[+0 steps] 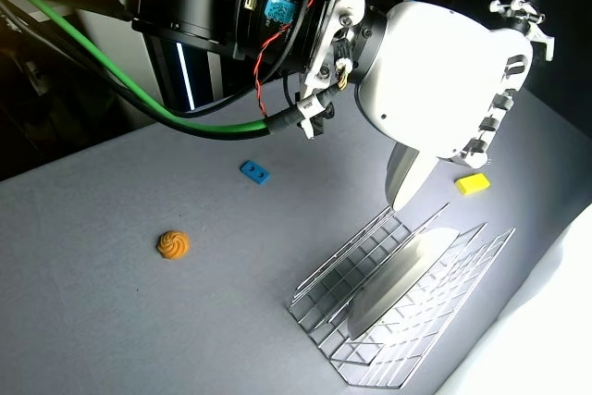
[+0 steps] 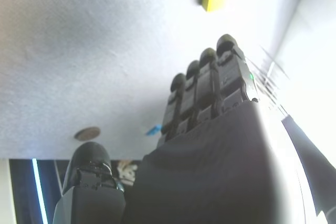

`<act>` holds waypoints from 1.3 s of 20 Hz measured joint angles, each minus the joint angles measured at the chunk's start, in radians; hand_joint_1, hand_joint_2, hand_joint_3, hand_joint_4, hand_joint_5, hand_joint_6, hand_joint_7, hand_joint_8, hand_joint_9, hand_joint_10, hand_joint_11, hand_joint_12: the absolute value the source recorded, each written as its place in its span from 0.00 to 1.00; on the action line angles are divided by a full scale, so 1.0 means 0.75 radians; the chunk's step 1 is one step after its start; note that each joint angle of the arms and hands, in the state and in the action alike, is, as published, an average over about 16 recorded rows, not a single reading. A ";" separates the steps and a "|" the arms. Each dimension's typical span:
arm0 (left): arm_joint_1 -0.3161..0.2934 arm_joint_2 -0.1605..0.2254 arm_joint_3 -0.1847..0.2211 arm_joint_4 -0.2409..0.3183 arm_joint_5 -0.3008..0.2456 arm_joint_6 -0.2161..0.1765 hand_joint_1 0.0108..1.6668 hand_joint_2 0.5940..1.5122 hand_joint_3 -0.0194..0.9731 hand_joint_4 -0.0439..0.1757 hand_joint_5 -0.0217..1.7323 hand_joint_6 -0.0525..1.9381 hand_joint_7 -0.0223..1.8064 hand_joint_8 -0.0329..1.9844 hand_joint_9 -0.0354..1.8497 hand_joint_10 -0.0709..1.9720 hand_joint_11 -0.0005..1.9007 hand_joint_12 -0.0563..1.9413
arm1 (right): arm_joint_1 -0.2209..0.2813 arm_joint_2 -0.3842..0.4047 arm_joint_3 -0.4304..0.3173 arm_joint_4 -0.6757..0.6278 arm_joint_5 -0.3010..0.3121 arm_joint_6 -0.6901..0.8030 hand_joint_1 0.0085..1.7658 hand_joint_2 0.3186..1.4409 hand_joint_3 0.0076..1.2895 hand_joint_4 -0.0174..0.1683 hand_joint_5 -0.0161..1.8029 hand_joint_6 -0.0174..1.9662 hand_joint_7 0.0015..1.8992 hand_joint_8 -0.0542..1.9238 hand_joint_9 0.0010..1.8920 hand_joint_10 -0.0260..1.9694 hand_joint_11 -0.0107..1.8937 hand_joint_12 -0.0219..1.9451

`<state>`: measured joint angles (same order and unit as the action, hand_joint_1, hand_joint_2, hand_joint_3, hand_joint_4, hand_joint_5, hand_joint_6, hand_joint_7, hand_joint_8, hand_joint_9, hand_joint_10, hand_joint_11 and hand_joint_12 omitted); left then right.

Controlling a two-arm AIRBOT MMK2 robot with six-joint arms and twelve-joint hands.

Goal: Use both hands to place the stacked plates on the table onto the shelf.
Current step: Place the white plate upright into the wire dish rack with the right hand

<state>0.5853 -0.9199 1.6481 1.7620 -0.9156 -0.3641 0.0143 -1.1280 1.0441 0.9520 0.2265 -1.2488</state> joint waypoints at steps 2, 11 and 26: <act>0.001 0.000 -0.001 0.001 0.001 0.000 0.00 0.57 0.04 0.23 0.02 0.04 0.02 0.02 0.03 0.04 0.01 0.03 | -0.001 0.002 -0.002 0.001 0.006 0.001 0.71 0.58 0.01 0.20 0.59 0.41 0.61 0.37 0.68 0.02 0.40 0.60; 0.007 0.000 -0.005 0.005 0.003 0.000 0.00 0.57 0.04 0.23 0.02 0.04 0.02 0.02 0.03 0.04 0.01 0.03 | -0.009 0.005 -0.009 0.000 0.037 0.015 0.71 0.59 0.01 0.20 0.59 0.41 0.62 0.36 0.68 0.02 0.41 0.59; 0.009 0.000 -0.011 0.007 0.006 0.000 0.00 0.57 0.04 0.22 0.02 0.04 0.02 0.02 0.03 0.04 0.01 0.03 | -0.020 0.001 -0.004 0.019 0.058 0.045 0.71 0.59 0.01 0.20 0.59 0.41 0.61 0.37 0.69 0.02 0.41 0.58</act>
<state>0.5922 -0.9197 1.6400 1.7676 -0.9114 -0.3641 -0.0011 -1.1270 1.0412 0.9659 0.2703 -1.2150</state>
